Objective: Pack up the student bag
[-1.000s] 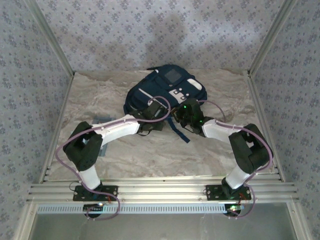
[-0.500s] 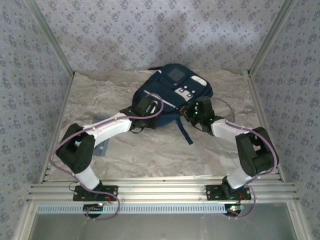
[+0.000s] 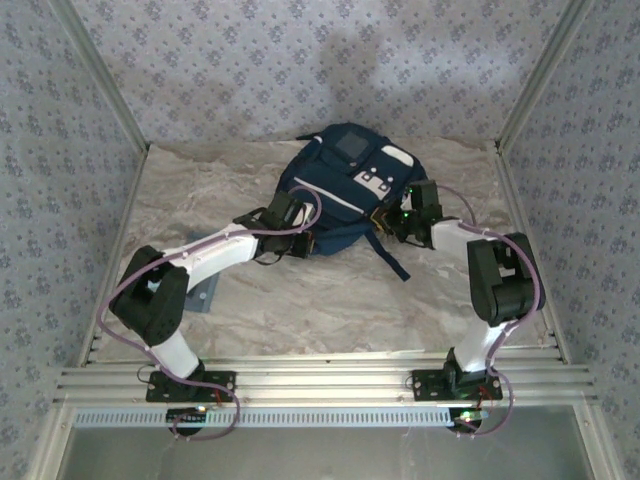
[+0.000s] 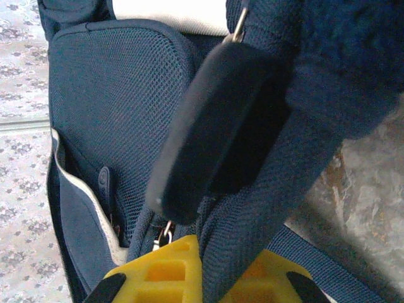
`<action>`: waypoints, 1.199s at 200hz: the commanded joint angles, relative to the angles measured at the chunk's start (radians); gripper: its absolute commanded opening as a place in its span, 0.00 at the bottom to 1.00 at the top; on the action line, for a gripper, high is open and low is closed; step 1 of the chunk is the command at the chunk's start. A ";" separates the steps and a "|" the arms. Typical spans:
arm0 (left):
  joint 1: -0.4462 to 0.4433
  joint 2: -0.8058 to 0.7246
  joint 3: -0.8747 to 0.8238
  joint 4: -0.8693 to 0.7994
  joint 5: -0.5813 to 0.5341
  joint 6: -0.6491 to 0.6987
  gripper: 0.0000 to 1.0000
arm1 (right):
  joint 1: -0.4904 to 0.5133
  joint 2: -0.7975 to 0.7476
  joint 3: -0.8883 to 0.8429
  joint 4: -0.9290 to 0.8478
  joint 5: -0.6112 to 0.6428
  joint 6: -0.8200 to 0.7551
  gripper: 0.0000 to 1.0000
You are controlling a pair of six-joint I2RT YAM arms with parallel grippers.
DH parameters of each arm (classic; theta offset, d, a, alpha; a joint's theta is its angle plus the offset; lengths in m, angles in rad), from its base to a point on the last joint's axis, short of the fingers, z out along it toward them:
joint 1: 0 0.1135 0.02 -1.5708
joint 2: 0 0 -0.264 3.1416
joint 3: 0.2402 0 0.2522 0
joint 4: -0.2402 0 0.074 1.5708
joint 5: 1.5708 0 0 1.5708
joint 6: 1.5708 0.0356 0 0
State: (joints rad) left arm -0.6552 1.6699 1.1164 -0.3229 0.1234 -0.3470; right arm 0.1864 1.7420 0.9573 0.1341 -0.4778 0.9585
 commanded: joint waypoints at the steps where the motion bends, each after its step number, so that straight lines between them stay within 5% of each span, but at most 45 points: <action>1: 0.002 -0.002 0.037 -0.051 0.123 -0.066 0.00 | -0.067 0.024 0.134 0.032 0.092 -0.101 0.34; 42: -0.132 0.084 0.169 -0.010 0.132 -0.185 0.00 | -0.058 -0.055 0.195 -0.209 0.087 -0.164 0.76; 98: -0.218 0.227 0.350 0.090 0.182 -0.282 0.00 | -0.018 -0.403 -0.104 -0.358 0.181 -0.096 0.82; 119: -0.224 0.271 0.409 0.090 0.202 -0.282 0.00 | 0.001 -0.523 -0.205 -0.359 0.184 -0.027 1.00; 190: -0.239 0.295 0.461 0.099 0.186 -0.298 0.00 | 0.081 -0.537 -0.272 -0.357 0.187 0.123 1.00; 240: -0.244 0.243 0.389 0.128 0.236 -0.316 0.00 | 0.045 -0.420 -0.327 -0.100 0.211 0.185 0.91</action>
State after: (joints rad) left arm -0.8871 1.9808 1.5272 -0.2749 0.3153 -0.6567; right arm 0.2474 1.2457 0.6365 -0.1017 -0.2916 1.1015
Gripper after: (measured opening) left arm 0.042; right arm 0.936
